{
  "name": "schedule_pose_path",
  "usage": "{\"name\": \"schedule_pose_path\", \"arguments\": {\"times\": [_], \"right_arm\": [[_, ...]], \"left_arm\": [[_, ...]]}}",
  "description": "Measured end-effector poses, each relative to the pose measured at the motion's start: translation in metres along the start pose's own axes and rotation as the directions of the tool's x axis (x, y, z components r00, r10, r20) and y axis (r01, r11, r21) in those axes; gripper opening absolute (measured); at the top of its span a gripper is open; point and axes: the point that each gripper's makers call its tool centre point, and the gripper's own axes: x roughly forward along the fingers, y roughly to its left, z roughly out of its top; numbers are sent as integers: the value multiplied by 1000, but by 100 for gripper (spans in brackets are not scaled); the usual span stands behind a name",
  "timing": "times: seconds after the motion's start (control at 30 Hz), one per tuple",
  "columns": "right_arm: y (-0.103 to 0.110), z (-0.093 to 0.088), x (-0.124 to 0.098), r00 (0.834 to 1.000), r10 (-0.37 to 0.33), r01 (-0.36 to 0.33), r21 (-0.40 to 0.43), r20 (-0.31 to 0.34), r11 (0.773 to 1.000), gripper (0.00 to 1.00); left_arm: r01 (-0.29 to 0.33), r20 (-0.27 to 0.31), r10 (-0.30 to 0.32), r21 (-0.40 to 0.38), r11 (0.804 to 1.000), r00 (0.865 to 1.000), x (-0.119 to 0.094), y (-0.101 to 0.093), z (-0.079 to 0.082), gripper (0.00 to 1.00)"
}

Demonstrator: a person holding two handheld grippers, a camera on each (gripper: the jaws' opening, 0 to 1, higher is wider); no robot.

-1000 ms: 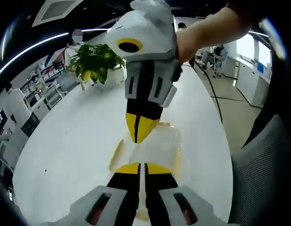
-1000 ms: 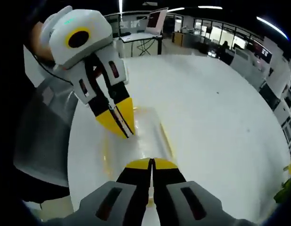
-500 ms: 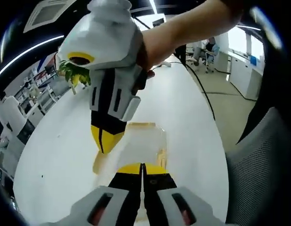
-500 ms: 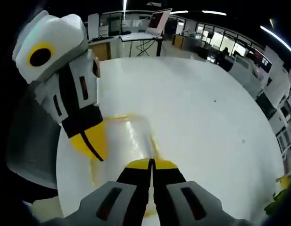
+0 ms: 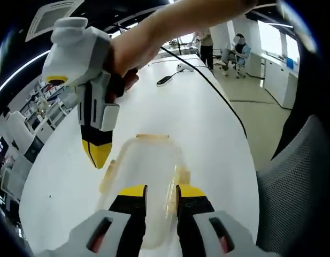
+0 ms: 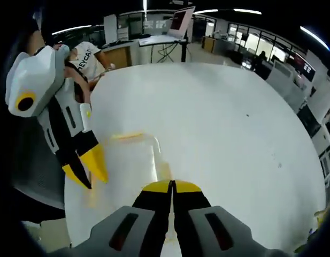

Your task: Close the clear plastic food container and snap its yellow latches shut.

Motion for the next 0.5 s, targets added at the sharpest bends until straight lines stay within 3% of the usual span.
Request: {"name": "schedule_pose_path", "arguments": {"times": [0.13,0.23,0.37,0.5], "right_arm": [[6,-6,4,993,94,-97,-40,-68,995,0],[5,-8,6,987,133,-136,-23,-95,991,13],[4,-9,5,979,160,-164,-25,-127,986,12],[10,-12,9,959,219,-227,-26,-178,974,23]], "left_arm": [[-13,-2,13,-7,1000,1000,-1,1,1,17],[11,-14,-10,13,1000,1000,1,-3,0,21],[23,-34,-22,43,999,999,4,-7,-2,21],[19,-46,-17,62,998,999,7,-6,-3,21]]}}
